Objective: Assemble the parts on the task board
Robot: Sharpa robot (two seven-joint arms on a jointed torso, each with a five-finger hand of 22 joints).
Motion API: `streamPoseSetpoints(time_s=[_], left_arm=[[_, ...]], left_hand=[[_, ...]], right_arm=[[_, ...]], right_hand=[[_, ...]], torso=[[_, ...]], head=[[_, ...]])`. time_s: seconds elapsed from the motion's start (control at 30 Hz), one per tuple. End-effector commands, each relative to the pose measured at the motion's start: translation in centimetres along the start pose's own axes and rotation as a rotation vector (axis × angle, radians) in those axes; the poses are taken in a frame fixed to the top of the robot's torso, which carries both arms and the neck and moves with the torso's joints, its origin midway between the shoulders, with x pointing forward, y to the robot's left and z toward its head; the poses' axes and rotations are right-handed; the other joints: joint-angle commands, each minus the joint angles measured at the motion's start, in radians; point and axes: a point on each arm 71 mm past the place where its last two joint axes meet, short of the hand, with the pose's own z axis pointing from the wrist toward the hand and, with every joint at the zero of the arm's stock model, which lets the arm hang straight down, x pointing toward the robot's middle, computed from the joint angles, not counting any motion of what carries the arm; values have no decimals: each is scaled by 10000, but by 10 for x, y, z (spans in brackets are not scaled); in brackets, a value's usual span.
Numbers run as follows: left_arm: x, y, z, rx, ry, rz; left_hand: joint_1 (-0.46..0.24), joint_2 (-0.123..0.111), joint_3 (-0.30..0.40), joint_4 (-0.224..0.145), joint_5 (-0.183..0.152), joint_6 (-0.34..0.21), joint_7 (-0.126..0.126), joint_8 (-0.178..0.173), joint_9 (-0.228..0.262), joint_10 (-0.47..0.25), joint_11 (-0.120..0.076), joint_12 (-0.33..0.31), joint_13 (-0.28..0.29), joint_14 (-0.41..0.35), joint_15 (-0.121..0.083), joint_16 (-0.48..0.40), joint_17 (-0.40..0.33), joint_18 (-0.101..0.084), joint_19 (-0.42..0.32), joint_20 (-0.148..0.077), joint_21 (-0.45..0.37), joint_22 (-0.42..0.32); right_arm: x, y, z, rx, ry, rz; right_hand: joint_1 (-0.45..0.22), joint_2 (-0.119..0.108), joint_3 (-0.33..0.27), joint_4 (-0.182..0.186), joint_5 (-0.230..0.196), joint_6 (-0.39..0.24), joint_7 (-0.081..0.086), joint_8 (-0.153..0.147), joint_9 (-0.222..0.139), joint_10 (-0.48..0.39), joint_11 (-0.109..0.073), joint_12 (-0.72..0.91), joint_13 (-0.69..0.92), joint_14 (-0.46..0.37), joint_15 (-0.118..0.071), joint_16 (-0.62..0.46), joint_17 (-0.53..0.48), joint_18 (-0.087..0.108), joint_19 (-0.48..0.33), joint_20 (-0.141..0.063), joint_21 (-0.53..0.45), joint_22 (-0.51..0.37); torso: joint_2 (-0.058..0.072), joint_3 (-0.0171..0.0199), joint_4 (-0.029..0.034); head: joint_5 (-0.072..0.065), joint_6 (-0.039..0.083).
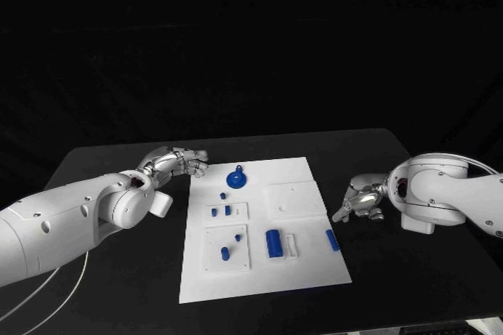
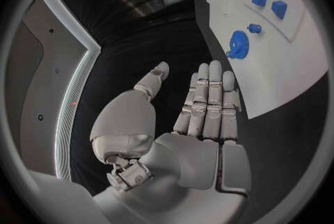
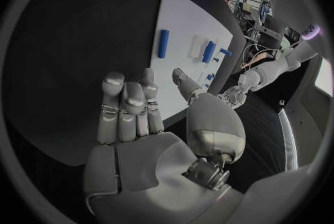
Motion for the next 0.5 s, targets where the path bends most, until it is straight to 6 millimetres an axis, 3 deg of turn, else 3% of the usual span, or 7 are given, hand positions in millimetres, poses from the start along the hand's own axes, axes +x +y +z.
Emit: streamPoseSetpoints(time_s=[0.03, 0.27, 0.5], left_arm=[[2, -1, 0, 135, 125, -3], [1, -1, 0, 145, 119, -3], [0, -1, 0, 132, 116, -4]], left_hand=[[48, 22, 18, -29, 57, -32, -19, 50, -9, -93, -3, -10, -14, 31, 34, -32, 14, -39, -55, -7, -51, 14], [46, 27, 18, -27, 55, -32, -19, 52, -9, -93, -3, -10, -14, 32, 34, -36, 20, -39, -53, -7, -52, 17], [44, 27, 16, -26, 54, -33, -19, 52, -9, -93, -3, -10, -13, 33, 34, -39, 25, -39, -52, -7, -54, 20]], right_arm=[[5, -4, 1, 428, 118, -588], [18, -5, 7, 482, 352, -722], [27, -2, 10, 325, 491, -740]], right_hand=[[-179, -27, -84, 63, -50, -38, 97, 62, 15, -47, -38, -62, -19, -62, -36, -57, -17, 288, -85, 1, -59, -13], [-503, -16, -314, 207, -1, -41, 80, 61, 24, -59, -55, -63, -40, -67, -54, -72, -18, 288, -121, 3, -77, -15], [-817, 161, -922, -202, 140, -60, 66, 52, 41, -94, -72, -63, -57, -95, -71, -83, -4, 288, -191, -37, -95, -3]], torso=[[0, 2, 6], [7, 15, -2], [3, 19, -1]], head=[[-42, -13], [-43, -27], [-48, -66]])
